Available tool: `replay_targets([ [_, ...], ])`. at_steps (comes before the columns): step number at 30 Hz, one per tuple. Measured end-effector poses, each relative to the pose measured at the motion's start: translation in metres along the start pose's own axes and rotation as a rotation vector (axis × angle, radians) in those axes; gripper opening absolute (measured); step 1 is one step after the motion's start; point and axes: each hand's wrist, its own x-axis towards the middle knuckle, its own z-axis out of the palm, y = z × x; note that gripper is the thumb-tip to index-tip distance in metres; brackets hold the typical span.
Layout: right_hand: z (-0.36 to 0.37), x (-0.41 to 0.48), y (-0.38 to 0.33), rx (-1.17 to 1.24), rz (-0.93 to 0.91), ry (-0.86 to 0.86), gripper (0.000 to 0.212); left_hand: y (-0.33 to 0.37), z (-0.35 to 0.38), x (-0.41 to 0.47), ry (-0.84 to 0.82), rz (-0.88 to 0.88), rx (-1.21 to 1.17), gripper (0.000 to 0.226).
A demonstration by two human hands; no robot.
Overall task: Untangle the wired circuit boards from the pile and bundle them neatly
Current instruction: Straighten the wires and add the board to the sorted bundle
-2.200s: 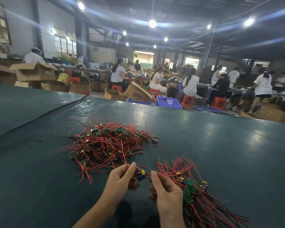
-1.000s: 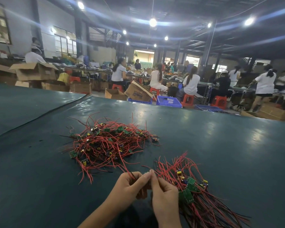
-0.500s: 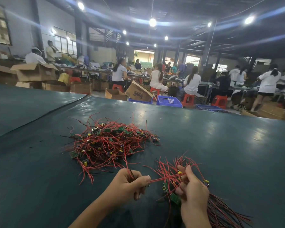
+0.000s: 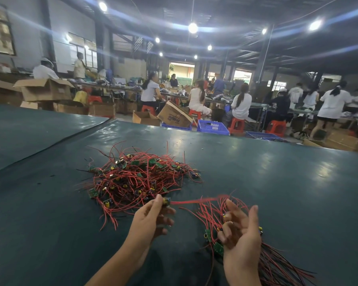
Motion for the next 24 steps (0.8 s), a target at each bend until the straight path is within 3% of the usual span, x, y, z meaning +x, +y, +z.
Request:
replay_targets([
  [3, 0.001, -0.002, 0.003, -0.062, 0.043, -0.046, 0.062, 0.001, -0.002, 0.000, -0.040, -0.109, -0.088, 0.040],
  [8, 0.010, -0.015, 0.022, -0.418, 0.125, -0.221, 0.046, 0.001, 0.008, -0.008, -0.231, -0.267, -0.026, 0.044],
  [12, 0.019, -0.028, 0.029, -0.472, 0.092, -0.404, 0.044, -0.003, 0.011, -0.014, -0.349, -0.240, 0.088, 0.064],
  [19, 0.022, -0.028, 0.028, -0.365, 0.198, -0.262, 0.012, -0.006, 0.009, -0.013, -0.295, -0.232, 0.129, 0.056],
  [24, 0.023, -0.029, 0.033, -0.316, 0.179, -0.129, 0.013, -0.007, 0.010, -0.012, -0.294, -0.334, 0.021, 0.043],
])
